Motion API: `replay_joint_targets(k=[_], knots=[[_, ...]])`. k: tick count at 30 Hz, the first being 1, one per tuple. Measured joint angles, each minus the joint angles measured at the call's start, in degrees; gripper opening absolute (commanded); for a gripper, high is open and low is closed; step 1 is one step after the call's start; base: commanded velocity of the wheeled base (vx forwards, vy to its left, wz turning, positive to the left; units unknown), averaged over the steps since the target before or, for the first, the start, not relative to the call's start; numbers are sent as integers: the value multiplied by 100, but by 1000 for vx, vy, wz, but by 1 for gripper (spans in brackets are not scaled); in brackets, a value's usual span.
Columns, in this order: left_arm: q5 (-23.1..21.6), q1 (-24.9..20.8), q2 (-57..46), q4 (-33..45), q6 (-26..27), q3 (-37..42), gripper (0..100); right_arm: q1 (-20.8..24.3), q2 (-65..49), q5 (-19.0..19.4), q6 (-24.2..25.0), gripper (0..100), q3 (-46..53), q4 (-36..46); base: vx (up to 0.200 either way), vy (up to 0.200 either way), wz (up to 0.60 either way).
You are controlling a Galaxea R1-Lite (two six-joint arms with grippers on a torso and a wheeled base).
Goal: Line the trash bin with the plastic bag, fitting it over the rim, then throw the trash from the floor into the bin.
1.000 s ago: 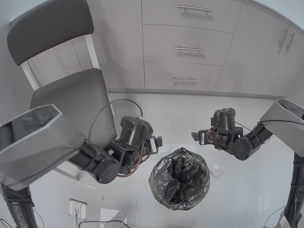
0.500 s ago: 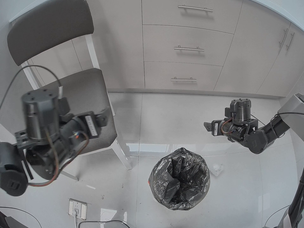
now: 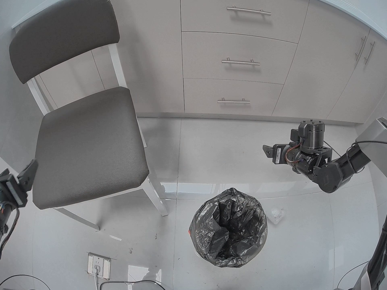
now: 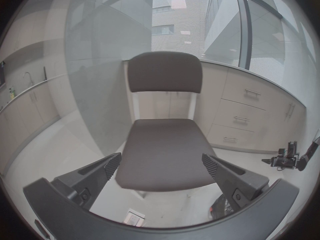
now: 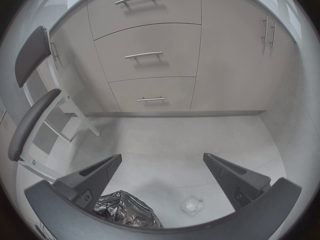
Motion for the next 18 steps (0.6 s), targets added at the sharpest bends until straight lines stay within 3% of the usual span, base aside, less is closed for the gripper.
replay_joint_targets(k=[9,14,18], knots=[[0,1068,-2343,1681,96,378,100,-21,-2,-2,11,100,278,-394,0,0,0],[2,1781,-3576,2025,250,824,100,-9,-16,-9,6,100,380,-493,0,0,0],[-4,2102,-4205,2060,413,1282,100,2,-22,-22,-7,100,416,-539,0,0,0]])
